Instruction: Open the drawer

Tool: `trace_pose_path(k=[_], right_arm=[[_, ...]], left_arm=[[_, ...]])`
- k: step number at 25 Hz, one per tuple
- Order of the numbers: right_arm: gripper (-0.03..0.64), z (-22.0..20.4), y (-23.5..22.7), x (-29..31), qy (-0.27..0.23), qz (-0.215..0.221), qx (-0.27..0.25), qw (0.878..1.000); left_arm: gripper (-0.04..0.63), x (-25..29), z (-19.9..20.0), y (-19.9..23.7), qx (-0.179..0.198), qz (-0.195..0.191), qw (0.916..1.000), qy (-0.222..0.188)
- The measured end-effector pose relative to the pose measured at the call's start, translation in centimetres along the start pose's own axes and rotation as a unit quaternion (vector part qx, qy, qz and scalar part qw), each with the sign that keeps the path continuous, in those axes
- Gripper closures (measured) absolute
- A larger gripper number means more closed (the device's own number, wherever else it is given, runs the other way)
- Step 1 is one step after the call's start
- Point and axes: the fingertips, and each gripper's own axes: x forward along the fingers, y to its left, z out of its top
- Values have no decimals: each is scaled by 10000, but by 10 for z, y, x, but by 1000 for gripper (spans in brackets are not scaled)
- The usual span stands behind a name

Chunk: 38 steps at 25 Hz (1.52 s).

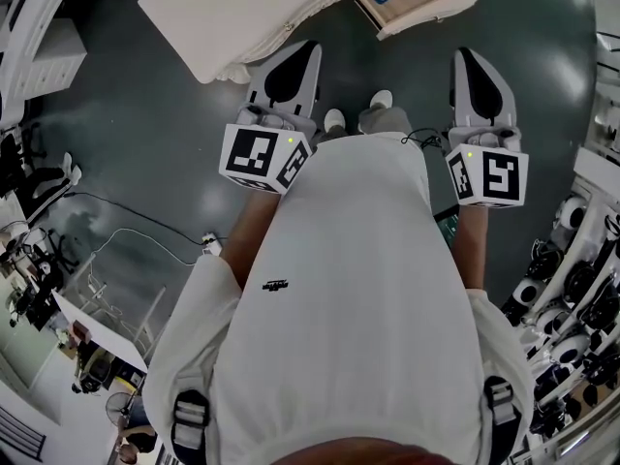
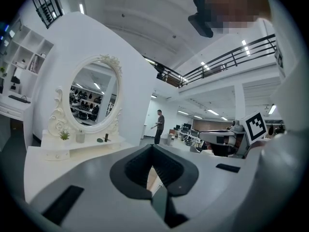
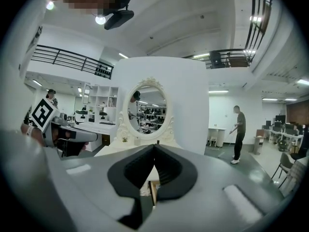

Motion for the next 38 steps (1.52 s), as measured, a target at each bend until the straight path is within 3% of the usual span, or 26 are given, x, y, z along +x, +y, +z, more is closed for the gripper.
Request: trace_pose_path(k=[17,22,26,32,38], right_arm=[[604,-6,13,1,6,-36,-36,10000],[604,-3,16,1,-89,-28,218,9997],[604,-1,26,1,-139,40,364,9992],[604,-1,41,-5,-120,347,24,9993],[604,3,29,-5,-150,335,180,9992]], left_arm=[[586,-6,-6,14,-107,73,9999,80],[586,-9,-5,15,-115,63,9999,103],[586,-3,-6,17,-157,-39,9998,139],[586,4,-3,4,-120,-220,9996,136],[586,13,1,-1,-69,-252,9996,94]])
